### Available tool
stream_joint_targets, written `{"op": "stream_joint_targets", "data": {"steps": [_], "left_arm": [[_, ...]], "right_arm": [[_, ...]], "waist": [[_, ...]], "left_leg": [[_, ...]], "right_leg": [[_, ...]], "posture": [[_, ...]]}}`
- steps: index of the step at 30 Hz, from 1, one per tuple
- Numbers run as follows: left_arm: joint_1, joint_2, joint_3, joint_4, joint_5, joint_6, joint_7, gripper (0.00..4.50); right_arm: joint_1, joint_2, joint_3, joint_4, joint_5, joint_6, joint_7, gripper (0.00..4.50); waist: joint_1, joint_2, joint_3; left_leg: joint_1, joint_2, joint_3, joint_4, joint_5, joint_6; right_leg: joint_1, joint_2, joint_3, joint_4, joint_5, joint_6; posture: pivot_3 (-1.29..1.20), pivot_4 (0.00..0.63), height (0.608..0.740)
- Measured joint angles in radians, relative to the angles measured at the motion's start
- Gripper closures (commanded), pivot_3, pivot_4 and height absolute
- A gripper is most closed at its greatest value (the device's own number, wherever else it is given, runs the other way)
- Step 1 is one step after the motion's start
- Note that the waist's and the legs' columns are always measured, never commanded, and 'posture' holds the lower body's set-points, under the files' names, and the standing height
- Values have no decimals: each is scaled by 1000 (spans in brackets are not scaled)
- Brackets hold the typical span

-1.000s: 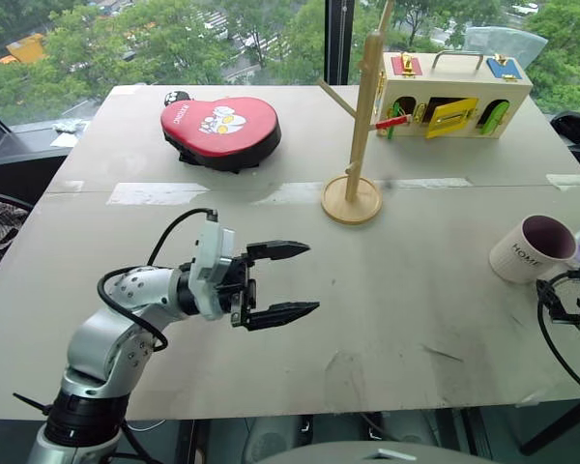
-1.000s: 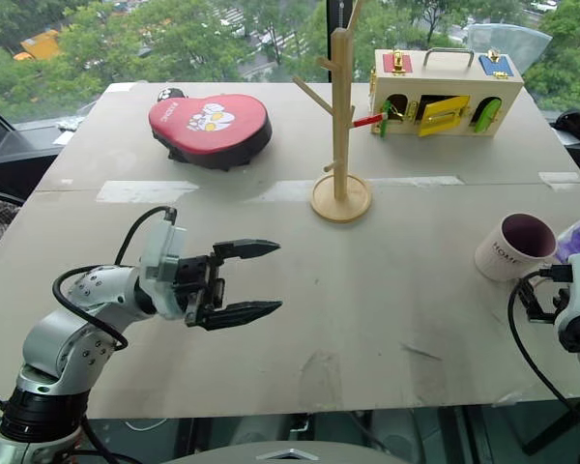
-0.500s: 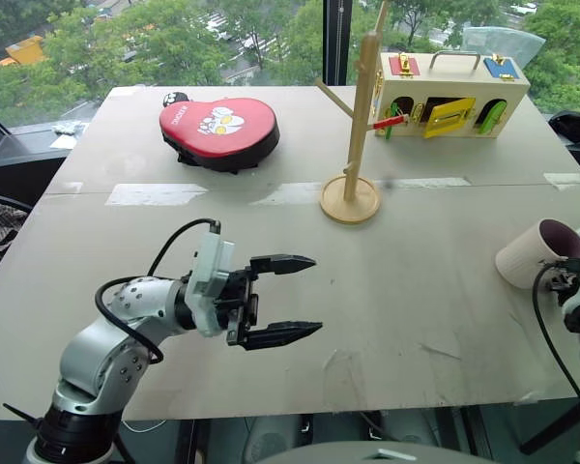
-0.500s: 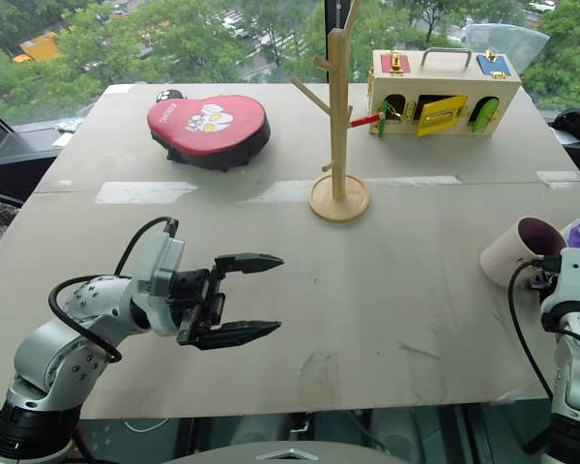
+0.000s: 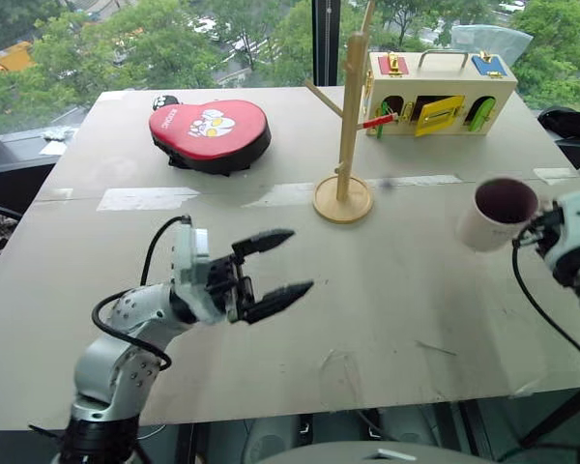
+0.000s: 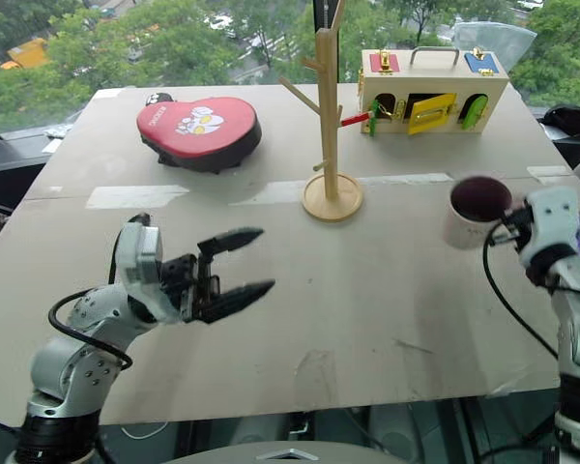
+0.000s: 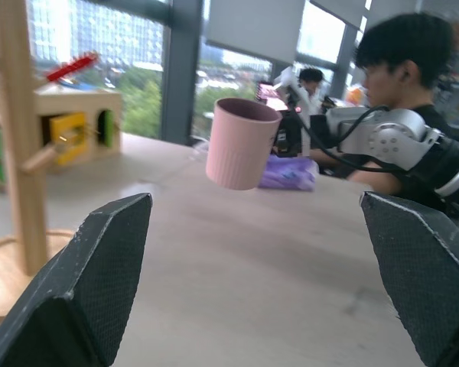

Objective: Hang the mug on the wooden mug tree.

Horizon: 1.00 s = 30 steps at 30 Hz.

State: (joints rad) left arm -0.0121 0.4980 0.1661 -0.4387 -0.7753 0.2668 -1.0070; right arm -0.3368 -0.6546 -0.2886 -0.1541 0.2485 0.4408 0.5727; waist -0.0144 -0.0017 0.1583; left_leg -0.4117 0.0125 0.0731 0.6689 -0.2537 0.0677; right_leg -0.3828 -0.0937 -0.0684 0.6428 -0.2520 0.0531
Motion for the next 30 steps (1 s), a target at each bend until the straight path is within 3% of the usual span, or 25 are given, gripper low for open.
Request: {"op": "stream_joint_targets", "data": {"steps": [2, 3, 4, 10, 18, 26, 30], "left_arm": [[4, -11, 15, 8, -5, -11, 3, 0], [18, -13, 32, 17, -21, -12, 2, 0], [19, -13, 33, 17, -23, -12, 1, 0], [148, -14, 123, -19, -148, 5, -8, 0], [210, -42, 137, -62, -151, -19, 10, 0], [247, -56, 139, -82, -149, -40, 41, 0], [242, -62, 139, -100, -140, -58, 73, 0]], "right_arm": [[-99, -21, 49, 42, 2, -10, 54, 4486], [-262, -26, 122, 155, 0, -20, 124, 4486], [-273, -27, 127, 165, -1, -20, 128, 4486], [-690, 7, 333, 635, -84, -152, 358, 4486], [-941, 125, 446, 1022, -186, -318, 499, 4486], [-1057, 222, 485, 1312, -307, -469, 473, 4486], [-1067, 231, 480, 1372, -330, -540, 473, 2651]], "waist": [[1, 0, 0], [-1, -1, 1], [-1, -1, 1], [4, -3, 2], [-4, -3, 3], [-5, -3, 3], [-5, -3, 3]], "left_leg": [[-1, 0, -1, 0, 0, 0], [-1, 0, 0, 0, 0, 0], [-1, 0, 0, 0, 0, 0], [-6, -2, 1, -1, 0, 1], [-5, -2, 1, 0, -1, 1], [-5, -2, 2, -1, 0, 0], [-4, -2, 2, 0, 0, 0]], "right_leg": [[0, 0, 0, 0, 0, 0], [-1, 0, 0, 0, 0, 0], [-2, 0, 0, 0, 0, 0], [-5, -4, 0, -1, 0, 0], [-5, -4, -1, 1, 1, -1], [-6, -4, -1, 1, 1, -1], [-6, -4, -1, 1, 1, -1]], "posture": [[0, 150, 731], [0, 150, 731], [0, 150, 731], [0, 150, 731], [0, 150, 731], [0, 150, 731], [0, 150, 731]]}}
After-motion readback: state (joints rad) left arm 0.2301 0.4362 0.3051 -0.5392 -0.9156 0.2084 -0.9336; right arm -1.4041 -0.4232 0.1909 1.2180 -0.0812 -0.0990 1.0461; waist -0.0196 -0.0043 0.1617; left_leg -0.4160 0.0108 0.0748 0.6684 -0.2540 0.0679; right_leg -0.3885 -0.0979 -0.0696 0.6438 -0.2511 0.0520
